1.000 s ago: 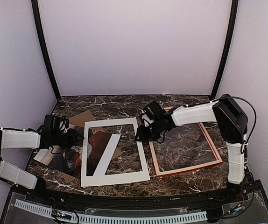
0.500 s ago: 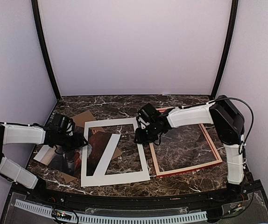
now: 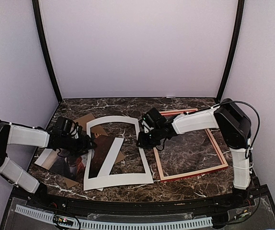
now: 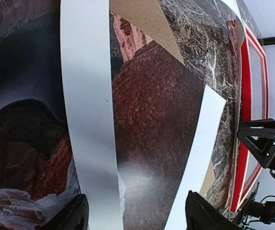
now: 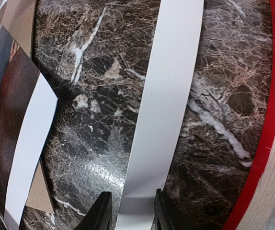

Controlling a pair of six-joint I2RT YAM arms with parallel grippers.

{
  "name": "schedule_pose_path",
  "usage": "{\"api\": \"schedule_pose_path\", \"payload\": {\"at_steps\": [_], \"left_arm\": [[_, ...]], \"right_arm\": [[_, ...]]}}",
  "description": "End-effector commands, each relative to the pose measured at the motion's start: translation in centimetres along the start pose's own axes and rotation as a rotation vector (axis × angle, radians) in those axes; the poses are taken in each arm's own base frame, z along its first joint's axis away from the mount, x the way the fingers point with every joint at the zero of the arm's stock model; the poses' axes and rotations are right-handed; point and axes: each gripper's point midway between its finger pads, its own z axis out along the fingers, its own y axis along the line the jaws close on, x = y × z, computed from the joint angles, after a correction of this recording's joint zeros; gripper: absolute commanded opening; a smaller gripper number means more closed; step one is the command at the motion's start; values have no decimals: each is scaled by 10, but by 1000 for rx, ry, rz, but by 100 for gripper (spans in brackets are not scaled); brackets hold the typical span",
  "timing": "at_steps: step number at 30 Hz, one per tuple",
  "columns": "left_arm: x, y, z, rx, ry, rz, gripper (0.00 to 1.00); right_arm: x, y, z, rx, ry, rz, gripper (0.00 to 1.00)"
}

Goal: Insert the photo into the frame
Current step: Pick up the mat board from the photo.

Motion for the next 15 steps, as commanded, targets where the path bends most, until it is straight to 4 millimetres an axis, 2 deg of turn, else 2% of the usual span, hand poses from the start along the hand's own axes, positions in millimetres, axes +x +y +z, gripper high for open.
{"api": "schedule_pose_path", "payload": {"at_steps": [1,7,11,15], "left_arm": [[12,-9,6,81,51,-35,72],[6,5,7,-13,32,39,70],[9,15,9,-77,48,78,63],[11,23,9,-142,57,119,52]], "right_arm": [[36,0,14,-30,103,31,31],[33,14,14,-108,104,25,32],[35,23,15,-190,121,34,32],[34,29,16,-236,127,33,32]]}}
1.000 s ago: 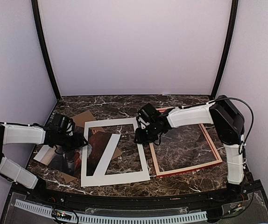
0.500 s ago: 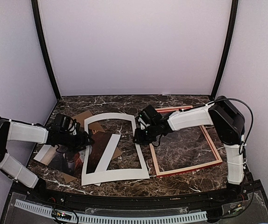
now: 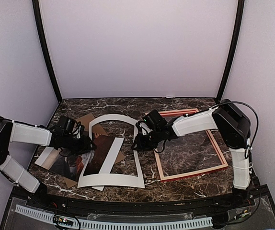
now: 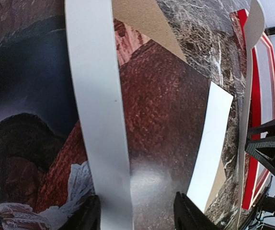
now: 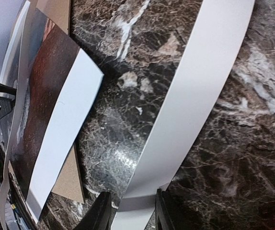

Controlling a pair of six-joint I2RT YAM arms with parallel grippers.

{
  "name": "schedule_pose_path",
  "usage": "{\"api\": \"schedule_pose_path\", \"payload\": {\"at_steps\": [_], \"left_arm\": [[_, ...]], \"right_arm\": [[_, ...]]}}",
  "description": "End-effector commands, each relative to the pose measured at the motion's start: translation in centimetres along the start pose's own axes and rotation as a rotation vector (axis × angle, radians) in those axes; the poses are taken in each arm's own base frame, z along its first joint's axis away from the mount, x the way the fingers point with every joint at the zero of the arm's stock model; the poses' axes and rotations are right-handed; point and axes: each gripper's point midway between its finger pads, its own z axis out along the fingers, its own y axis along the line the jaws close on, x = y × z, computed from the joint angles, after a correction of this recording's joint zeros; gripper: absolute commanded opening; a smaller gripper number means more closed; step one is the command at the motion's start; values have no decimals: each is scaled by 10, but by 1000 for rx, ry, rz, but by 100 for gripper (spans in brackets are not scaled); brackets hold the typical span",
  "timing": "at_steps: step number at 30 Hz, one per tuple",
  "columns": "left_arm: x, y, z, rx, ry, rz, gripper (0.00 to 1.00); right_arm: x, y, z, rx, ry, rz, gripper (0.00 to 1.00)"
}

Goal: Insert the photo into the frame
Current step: Pick up the mat board from the photo.

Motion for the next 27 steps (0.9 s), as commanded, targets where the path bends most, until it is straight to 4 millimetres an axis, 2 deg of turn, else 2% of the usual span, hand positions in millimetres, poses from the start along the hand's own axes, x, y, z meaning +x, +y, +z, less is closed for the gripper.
{"api": "schedule_pose_path", "payload": {"at_steps": [1,8,21,27], "left_arm": [[16,23,1,-141,60,52,51],[15,36,-2,-251,59,108,38],[10,45,-7,-387,49,207,21],[1,44,-12,-407,7,214,13]], "right_arm": [[20,-1,13,-59,74,23,32],[17,1,12,-98,73,38,32],[15,-3,11,-117,70,52,33],[11,-6,6,-108,62,50,39]]}}
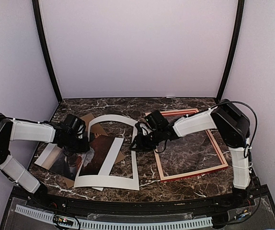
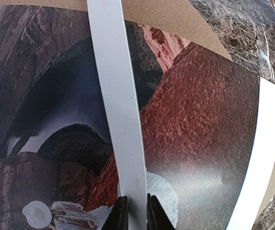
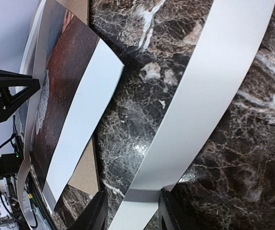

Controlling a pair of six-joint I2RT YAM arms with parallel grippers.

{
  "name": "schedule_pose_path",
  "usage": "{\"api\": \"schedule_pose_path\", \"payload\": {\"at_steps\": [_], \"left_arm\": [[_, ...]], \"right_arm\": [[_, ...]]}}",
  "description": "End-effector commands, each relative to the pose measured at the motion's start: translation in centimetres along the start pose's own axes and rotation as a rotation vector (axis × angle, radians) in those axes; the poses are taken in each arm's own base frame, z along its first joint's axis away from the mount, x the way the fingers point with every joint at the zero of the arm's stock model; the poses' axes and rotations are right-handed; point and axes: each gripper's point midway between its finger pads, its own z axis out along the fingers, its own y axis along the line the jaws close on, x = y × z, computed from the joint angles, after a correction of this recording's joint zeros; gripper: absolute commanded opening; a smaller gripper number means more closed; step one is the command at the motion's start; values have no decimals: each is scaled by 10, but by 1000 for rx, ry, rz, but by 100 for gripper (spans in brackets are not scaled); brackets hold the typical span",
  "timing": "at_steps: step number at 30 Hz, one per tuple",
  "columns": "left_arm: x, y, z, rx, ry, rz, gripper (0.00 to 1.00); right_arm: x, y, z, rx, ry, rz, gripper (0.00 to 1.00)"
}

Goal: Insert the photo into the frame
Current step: Pick up the mat board from the photo.

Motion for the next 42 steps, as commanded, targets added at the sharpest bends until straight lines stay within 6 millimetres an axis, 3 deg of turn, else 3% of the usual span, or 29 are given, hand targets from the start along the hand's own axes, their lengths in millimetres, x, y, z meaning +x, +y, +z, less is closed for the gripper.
{"api": "schedule_pose_path", "payload": {"at_steps": [1,8,23,37,42], "left_arm": [[12,14,-3,-67,36,7,13],[12,10,-3,-34,10,-25,7],[8,8,-4,-15,-19,-53,3],[7,8,-3,-17,-23,-53,3],[6,8,-4,-17,-27,-55,3]], "right_arm": [[5,-16,1,29,15,20,41],[-2,-25,-20,92,-12,10,48],[-13,-18,-69,151,-83,-18,52],[-22,31,-70,-118,-126,35,54],[-20,37,-64,-179,-117,56,44]]}}
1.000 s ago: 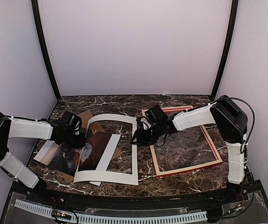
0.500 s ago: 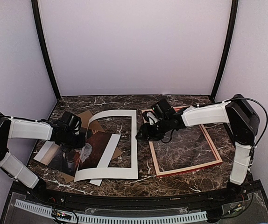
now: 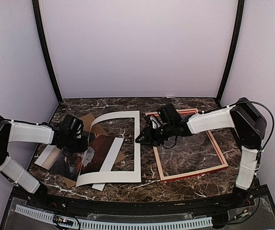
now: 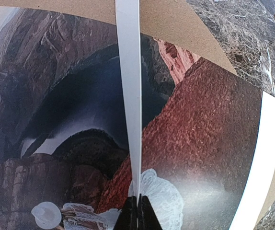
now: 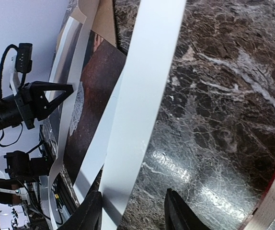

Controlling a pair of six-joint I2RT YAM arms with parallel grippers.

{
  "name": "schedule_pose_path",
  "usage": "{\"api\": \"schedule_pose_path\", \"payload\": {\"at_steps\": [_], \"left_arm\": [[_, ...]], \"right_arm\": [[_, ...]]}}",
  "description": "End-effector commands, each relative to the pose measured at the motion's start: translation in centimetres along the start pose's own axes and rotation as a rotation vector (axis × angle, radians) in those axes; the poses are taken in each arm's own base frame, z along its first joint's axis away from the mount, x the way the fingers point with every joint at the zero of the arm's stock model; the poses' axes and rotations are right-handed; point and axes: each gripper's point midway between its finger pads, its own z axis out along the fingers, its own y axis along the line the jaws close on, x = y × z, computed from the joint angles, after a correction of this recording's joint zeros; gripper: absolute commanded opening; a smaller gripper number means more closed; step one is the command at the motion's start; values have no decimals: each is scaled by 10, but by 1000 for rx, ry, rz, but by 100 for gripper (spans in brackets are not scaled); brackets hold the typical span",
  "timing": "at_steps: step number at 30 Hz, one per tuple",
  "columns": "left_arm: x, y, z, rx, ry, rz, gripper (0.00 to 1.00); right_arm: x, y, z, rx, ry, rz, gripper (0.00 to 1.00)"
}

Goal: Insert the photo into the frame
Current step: Pick up the mat board from the photo, then place the mat board on the glass panel.

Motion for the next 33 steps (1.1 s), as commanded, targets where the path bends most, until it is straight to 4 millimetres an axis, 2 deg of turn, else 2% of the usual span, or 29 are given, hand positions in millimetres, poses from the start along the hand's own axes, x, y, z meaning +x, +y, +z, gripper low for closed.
{"api": "schedule_pose_path", "payload": {"at_steps": [1,8,11,13,15,16,18,21,24,29,33], "left_arm": [[11,6,-1,-13,23,-6,3],[10,6,-2,-14,21,-8,4],[7,4,-4,-10,12,-6,7],[2,0,-7,6,-3,-2,12],[-4,-10,-12,56,-22,6,22],[-7,-18,-16,96,-34,16,34],[-17,-32,-25,167,-71,33,49],[-34,-47,-40,238,-141,56,59],[-45,-55,-51,266,-186,75,69],[-51,-60,-53,279,-193,90,77],[-50,-63,-46,284,-168,91,78]], "right_arm": [[-9,28,-3,-135,-33,-1,40],[-10,35,-3,-205,-40,19,17],[-15,33,-10,-209,-52,17,0],[-21,28,-20,-191,-60,5,0],[-25,21,-33,-159,-61,-13,0],[-31,14,-43,-139,-68,-19,0],[-33,1,-62,-94,-55,-34,0],[-33,-21,-98,-14,-29,-59,0],[-23,-45,-137,74,28,-77,0],[-20,-79,-196,184,10,-54,0],[-22,-121,-232,424,0,-48,0]]}}
